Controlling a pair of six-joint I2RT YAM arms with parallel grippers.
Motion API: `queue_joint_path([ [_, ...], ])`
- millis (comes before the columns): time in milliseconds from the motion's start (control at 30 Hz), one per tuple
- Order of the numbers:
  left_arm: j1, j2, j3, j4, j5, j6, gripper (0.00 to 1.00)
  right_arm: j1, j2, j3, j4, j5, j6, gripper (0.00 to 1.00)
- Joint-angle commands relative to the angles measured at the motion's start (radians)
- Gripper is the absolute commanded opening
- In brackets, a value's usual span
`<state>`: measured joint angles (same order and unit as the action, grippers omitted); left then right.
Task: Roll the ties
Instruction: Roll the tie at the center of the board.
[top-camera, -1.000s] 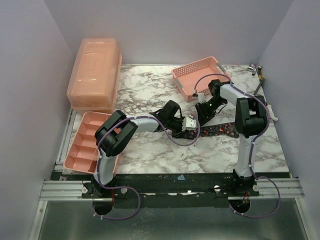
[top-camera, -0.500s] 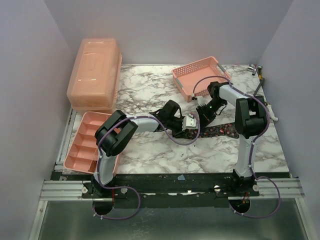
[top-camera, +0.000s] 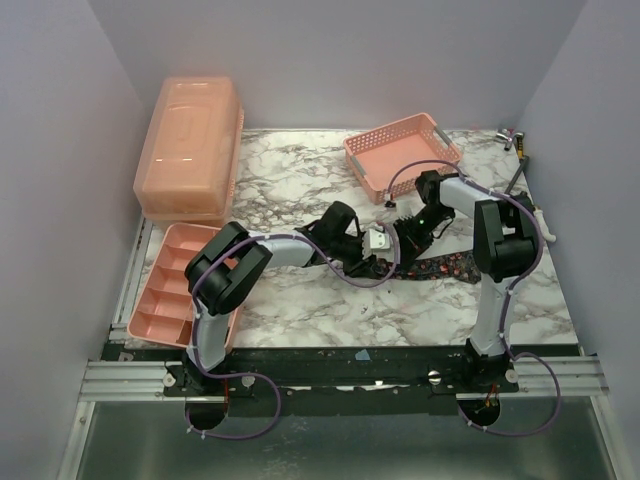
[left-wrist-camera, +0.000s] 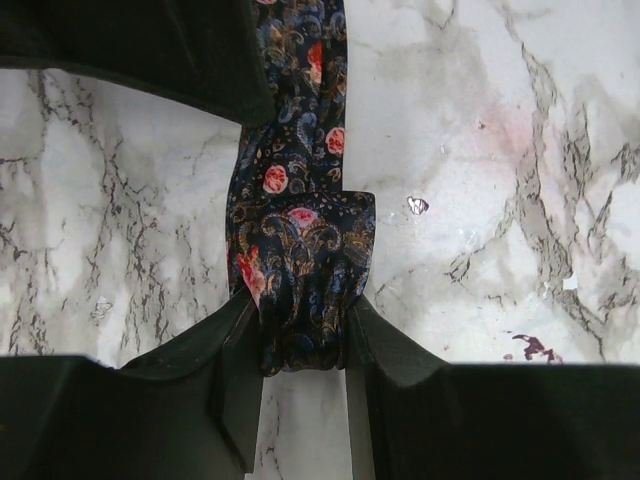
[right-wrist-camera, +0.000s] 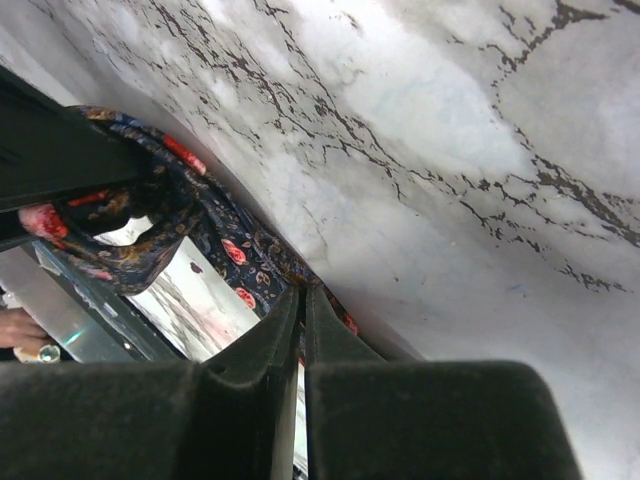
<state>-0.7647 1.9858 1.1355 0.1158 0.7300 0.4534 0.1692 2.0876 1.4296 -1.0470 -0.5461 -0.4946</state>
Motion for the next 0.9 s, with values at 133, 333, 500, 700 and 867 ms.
queue_joint_path([
  [133,0.014,-0.057,0.001,0.018,-0.094,-0.132,0.0,0.0,0.003,-0.082,0.195,0.211,-0.029,0.1],
  [333,-0.014,-0.06,0.006,-0.035,-0.141,-0.014,0.0,-0.004,-0.025,-0.02,0.151,0.152,-0.011,0.12],
  [500,-0.021,-0.046,0.064,-0.114,-0.186,-0.051,0.0,-0.004,-0.047,0.018,0.098,0.101,-0.027,0.14],
  [700,-0.034,-0.045,0.087,-0.214,-0.227,-0.106,0.0,-0.004,-0.029,0.002,0.066,0.05,-0.076,0.14],
  [867,-0.035,-0.042,0.046,-0.212,-0.251,-0.09,0.0,-0.002,-0.029,0.023,0.06,0.021,-0.07,0.16],
])
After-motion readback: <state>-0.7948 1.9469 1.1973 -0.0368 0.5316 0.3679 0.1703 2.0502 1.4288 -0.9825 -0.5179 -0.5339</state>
